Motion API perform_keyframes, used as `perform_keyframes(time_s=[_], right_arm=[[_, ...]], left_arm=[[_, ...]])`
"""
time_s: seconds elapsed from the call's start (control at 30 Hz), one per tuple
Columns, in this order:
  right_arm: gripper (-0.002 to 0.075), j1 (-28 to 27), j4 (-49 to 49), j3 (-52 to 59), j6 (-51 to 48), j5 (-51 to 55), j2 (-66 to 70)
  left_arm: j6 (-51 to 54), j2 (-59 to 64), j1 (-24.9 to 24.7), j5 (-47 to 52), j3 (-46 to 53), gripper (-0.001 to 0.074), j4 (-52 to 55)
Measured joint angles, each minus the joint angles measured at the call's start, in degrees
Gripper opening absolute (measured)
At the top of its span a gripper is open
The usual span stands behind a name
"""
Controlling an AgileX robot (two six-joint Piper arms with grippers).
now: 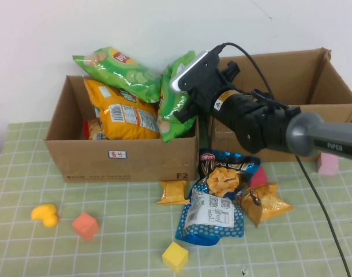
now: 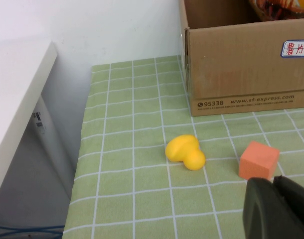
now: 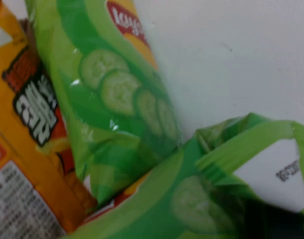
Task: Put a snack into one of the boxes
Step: Place the potato chip in the potato chip box
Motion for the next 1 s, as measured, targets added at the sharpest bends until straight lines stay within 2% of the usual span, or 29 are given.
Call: perform_keyframes(time_s=[0.27,0.37,0.47,0.63,0.73,0.87,1.0], right_arm=[[0.0008,-0.28,-3.24,-0.47,-2.78,3.51,0.00],[0.0043,-0.37,-2.45,-0.56,-2.65,4.58,0.00],[0.0148,-0.37,-1.36,-0.56,-0.69,5.27,0.00],[0.0452,-0.37,0.34,-1.81,5.39,10.66,-0.59],[0.0529,-0.37,2.09,-3.10,6.42,17.86,-3.07],[0.0517,-0.37,2.23,-3.61,6.65,27.58,-8.41],[0.0365,-0.37,2.32,-3.61,6.65,36.16,-16.79]], left_arm=[[0.00,0.00,0.00,0.00,0.00,-0.0001,0.00],[0.00,0.00,0.00,0.00,0.00,-0.0001,0.00],[0.00,0.00,0.00,0.00,0.00,-0.0001,0.00],[0.00,0.00,0.00,0.00,0.00,-0.0001,0.00],[0.13,0.00,0.00,0.00,0.00,-0.0001,0.00],[0.13,0.00,0.00,0.00,0.00,-0.0001,0.00],[0.13,0.00,0.00,0.00,0.00,-0.0001,0.00]])
